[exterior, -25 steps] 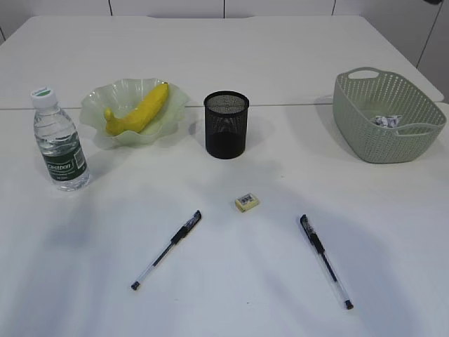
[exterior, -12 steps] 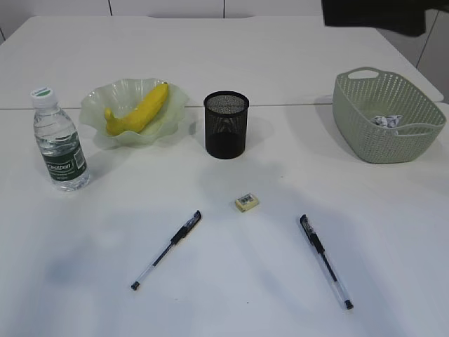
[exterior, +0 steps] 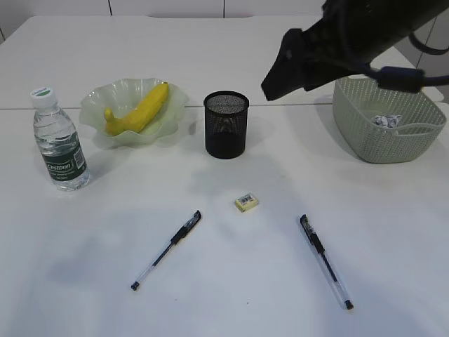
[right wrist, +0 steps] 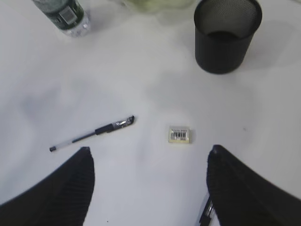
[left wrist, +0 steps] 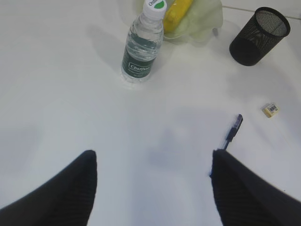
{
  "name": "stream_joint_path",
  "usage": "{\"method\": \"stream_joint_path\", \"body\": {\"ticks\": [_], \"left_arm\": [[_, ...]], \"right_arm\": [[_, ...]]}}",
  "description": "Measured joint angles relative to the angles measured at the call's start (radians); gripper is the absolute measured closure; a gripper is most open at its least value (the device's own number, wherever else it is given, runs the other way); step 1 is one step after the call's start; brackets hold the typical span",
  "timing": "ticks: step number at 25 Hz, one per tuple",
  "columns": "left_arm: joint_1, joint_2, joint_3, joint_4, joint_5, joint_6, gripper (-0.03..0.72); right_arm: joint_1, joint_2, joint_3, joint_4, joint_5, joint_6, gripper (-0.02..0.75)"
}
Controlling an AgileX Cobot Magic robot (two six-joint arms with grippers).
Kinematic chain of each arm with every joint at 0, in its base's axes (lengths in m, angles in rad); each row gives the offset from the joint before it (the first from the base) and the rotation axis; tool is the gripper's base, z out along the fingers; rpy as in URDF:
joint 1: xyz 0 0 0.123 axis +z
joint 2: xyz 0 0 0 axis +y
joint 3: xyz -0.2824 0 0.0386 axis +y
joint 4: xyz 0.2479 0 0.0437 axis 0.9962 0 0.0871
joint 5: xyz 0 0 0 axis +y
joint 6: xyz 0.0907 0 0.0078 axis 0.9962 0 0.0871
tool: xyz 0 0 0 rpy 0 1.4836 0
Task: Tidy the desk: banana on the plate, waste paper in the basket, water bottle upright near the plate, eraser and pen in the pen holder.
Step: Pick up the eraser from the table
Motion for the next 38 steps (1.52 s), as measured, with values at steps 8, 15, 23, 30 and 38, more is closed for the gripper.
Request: {"method": "stream_joint_path", "body": {"ticks": [8,15,23,30,38], "left_arm": [[0.0,0.0,0.0,-0.006,0.0,0.0,0.154],[0.0,0.0,0.0,-0.006,-0.002,0.002,0.16],[0.0,0.0,0.0,-0.006,-0.002,0.002,0.161],[0.0,0.0,0.0,-0.006,-0.002,0.002,0.161],[0.0,0.0,0.0,-0.006,-0.004,0.002,0.161]], "right_arm": [[0.107,0.289,-0.243,-0.241,0.112,0.275,0.276],[0.132,0.469,-0.32,-0.391,0.143,0.413,0.28],[0.132,0.552,-0.324,-0.419,0.145,0.435,0.281],[0.132,0.606,-0.324,-0.415,0.147,0.435,0.281],[0.132,0.633,-0.326,-0.372,0.147,0.428,0.281]]}}
